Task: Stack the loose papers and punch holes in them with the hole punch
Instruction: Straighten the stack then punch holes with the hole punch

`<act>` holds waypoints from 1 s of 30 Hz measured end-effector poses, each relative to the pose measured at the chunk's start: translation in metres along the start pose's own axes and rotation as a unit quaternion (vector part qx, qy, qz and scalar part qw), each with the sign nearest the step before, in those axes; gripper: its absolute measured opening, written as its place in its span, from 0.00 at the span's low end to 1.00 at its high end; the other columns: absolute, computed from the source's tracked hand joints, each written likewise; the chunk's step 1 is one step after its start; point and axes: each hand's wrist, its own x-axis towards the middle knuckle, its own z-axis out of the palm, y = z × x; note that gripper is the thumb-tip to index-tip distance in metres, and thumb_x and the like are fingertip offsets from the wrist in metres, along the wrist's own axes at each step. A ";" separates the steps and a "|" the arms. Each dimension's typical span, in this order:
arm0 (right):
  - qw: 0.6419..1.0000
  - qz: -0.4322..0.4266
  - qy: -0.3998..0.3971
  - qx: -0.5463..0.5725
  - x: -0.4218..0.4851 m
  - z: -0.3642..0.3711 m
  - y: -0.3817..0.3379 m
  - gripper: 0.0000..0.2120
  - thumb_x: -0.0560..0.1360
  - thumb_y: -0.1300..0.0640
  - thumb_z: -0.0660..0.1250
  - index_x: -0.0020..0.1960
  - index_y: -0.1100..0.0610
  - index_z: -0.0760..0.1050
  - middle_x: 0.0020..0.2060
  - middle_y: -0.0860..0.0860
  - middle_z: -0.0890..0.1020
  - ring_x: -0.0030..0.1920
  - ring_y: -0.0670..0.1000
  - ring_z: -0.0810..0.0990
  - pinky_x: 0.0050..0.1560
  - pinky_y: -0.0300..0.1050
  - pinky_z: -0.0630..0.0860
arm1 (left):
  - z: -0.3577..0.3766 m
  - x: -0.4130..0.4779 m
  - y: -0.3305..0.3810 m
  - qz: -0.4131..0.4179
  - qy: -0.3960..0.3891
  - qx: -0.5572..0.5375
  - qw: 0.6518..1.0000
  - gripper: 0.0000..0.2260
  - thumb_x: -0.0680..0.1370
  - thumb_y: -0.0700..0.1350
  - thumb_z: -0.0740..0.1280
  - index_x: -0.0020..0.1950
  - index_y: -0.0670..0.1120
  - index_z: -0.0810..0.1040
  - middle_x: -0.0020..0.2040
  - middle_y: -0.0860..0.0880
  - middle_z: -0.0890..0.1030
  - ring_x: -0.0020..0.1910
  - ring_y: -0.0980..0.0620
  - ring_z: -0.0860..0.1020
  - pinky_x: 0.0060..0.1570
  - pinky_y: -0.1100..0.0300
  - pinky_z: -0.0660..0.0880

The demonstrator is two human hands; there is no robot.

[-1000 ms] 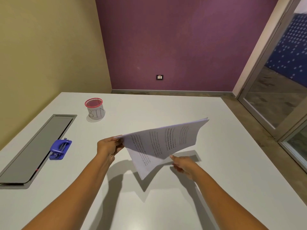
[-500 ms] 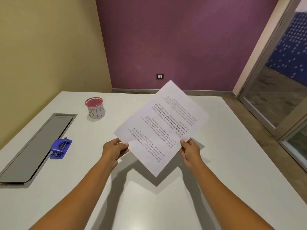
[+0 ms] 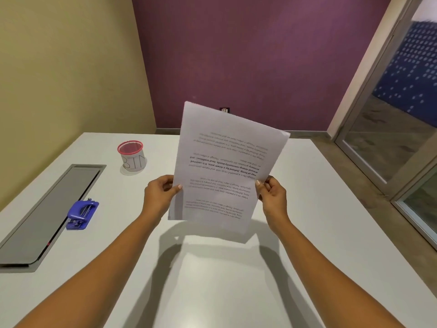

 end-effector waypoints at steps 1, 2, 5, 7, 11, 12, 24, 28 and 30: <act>1.000 -0.009 -0.003 -0.006 -0.001 0.000 -0.001 0.09 0.78 0.63 0.60 0.43 0.51 0.74 0.42 0.48 0.82 0.41 0.46 0.80 0.46 0.38 0.78 | 0.001 0.000 0.002 0.008 0.008 -0.004 1.000 0.10 0.74 0.36 0.68 0.54 0.39 0.79 0.50 0.45 0.82 0.49 0.47 0.79 0.54 0.55 0.74; 1.000 -0.015 -0.004 -0.011 -0.002 0.001 -0.002 0.10 0.78 0.63 0.60 0.43 0.52 0.73 0.41 0.48 0.81 0.40 0.45 0.79 0.43 0.34 0.77 | 0.002 0.001 0.004 0.015 0.016 -0.010 1.000 0.10 0.74 0.36 0.68 0.55 0.38 0.79 0.51 0.44 0.82 0.49 0.47 0.79 0.55 0.55 0.75; 1.000 -0.024 -0.003 -0.015 -0.003 0.001 -0.002 0.12 0.78 0.67 0.58 0.41 0.52 0.71 0.39 0.47 0.78 0.39 0.44 0.76 0.40 0.30 0.75 | 0.003 -0.001 0.003 0.023 0.036 -0.027 0.999 0.09 0.73 0.35 0.67 0.53 0.38 0.80 0.50 0.44 0.82 0.48 0.46 0.80 0.57 0.52 0.76; 0.999 -0.028 -0.008 -0.021 -0.004 0.001 0.000 0.10 0.78 0.66 0.58 0.42 0.54 0.71 0.40 0.47 0.78 0.40 0.44 0.77 0.39 0.28 0.76 | 0.004 -0.003 0.000 0.020 0.037 -0.032 0.999 0.09 0.73 0.34 0.67 0.53 0.38 0.80 0.49 0.44 0.82 0.48 0.46 0.80 0.57 0.50 0.76; 0.999 -0.021 -0.015 -0.033 -0.006 -0.001 0.009 0.03 0.78 0.62 0.60 0.47 0.57 0.72 0.43 0.49 0.80 0.44 0.47 0.79 0.43 0.34 0.78 | 0.006 -0.008 -0.005 0.009 0.032 -0.025 0.999 0.09 0.73 0.34 0.67 0.53 0.38 0.80 0.50 0.43 0.82 0.47 0.46 0.79 0.55 0.54 0.75; 0.999 -0.016 -0.016 -0.040 -0.007 -0.001 0.011 0.03 0.78 0.61 0.60 0.48 0.56 0.72 0.44 0.49 0.80 0.44 0.47 0.79 0.44 0.36 0.77 | 0.007 -0.009 -0.007 0.007 0.030 -0.025 0.999 0.09 0.73 0.34 0.67 0.53 0.38 0.80 0.50 0.43 0.82 0.46 0.47 0.79 0.54 0.56 0.75; 0.999 -0.013 -0.001 -0.030 -0.004 -0.003 0.011 0.05 0.78 0.62 0.61 0.50 0.54 0.72 0.44 0.45 0.80 0.44 0.42 0.79 0.42 0.31 0.77 | 0.008 -0.010 -0.004 0.003 0.029 -0.047 0.998 0.07 0.74 0.34 0.67 0.51 0.40 0.81 0.47 0.44 0.82 0.47 0.46 0.80 0.55 0.54 0.76; 0.999 -0.005 -0.005 -0.034 -0.009 -0.006 0.019 0.05 0.77 0.61 0.63 0.52 0.56 0.72 0.48 0.49 0.81 0.48 0.46 0.80 0.42 0.30 0.77 | 0.010 -0.014 -0.007 -0.006 0.017 -0.037 0.999 0.09 0.73 0.35 0.68 0.53 0.39 0.80 0.49 0.45 0.82 0.48 0.48 0.79 0.54 0.57 0.74; 0.999 0.001 -0.006 -0.033 -0.010 -0.006 0.019 0.03 0.78 0.62 0.61 0.51 0.58 0.72 0.45 0.49 0.80 0.45 0.43 0.79 0.38 0.26 0.75 | 0.010 -0.014 -0.007 -0.008 0.014 -0.038 0.999 0.10 0.74 0.35 0.67 0.54 0.38 0.80 0.50 0.45 0.82 0.48 0.47 0.80 0.55 0.57 0.74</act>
